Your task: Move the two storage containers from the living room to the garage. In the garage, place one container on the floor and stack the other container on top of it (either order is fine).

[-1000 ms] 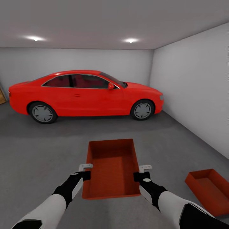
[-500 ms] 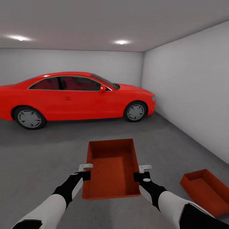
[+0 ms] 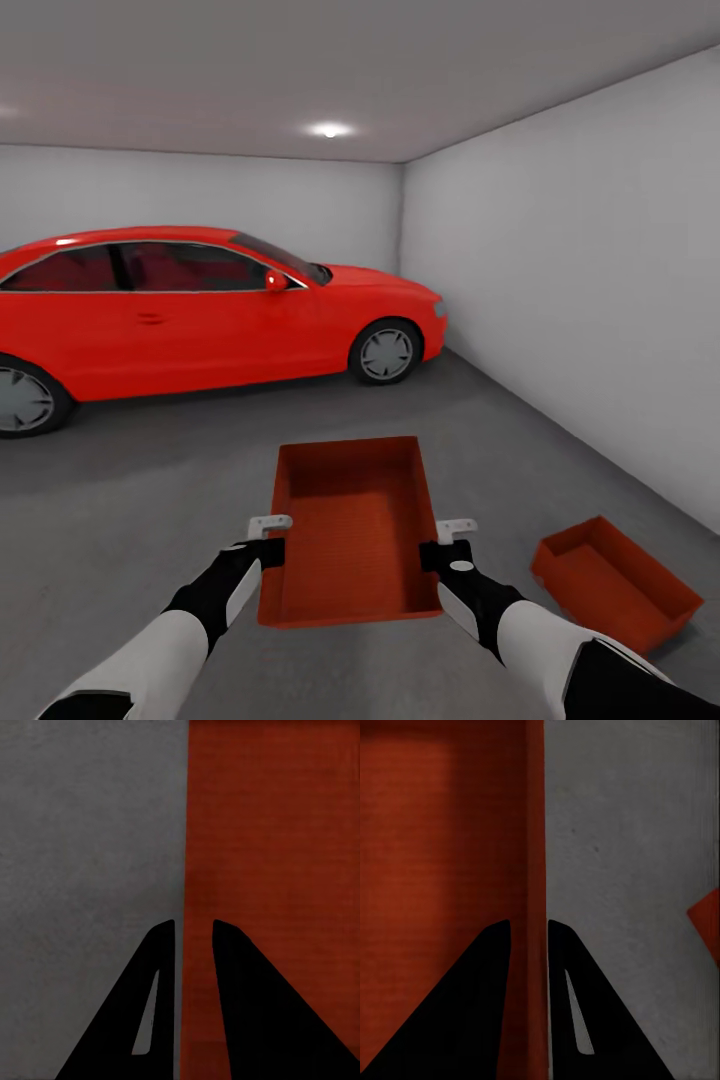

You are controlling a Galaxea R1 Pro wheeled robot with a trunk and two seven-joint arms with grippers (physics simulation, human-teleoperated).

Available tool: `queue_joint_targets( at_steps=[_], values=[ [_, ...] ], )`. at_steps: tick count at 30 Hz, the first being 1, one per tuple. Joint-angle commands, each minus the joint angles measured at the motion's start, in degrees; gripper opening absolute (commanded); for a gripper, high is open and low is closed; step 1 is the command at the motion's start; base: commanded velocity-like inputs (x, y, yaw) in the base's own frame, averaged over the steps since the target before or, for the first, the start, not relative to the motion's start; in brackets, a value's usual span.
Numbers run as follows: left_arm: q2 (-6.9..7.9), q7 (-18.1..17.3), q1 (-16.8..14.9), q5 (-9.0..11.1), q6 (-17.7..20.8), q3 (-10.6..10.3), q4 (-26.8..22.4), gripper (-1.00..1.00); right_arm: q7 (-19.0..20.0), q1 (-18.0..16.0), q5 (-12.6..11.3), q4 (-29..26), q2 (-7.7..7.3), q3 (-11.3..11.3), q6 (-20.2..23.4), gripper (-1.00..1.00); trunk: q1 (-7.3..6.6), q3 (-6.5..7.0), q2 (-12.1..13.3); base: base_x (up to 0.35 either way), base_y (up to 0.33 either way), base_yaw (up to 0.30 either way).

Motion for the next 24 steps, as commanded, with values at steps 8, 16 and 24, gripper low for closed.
queue_joint_targets(
  at_steps=[8,16,24],
  values=[
    [0.74,0.72,-0.02,-0.2,0.41,0.1,-0.23,-1.0,-0.69,-0.08,-0.61,0.04,-0.18,-1.12,-0.26,-1.0,0.06,-0.13,-0.13,0.234,0.0,-0.282],
    [0.75,0.72,-0.02,-0.2,0.41,0.1,-0.23,-1.0,-0.69,-0.08,-0.62,0.04,-0.18,-1.16,-0.26,-1.0,0.06,-0.13,-0.13,0.234,0.0,-0.282],
    [0.75,0.72,-0.02,-0.2,0.41,0.1,-0.23,-1.0,-0.69,-0.08,-0.62,0.04,-0.18,-1.16,-0.26,-1.0,0.06,-0.13,-0.13,0.234,0.0,-0.282]
  ],
)
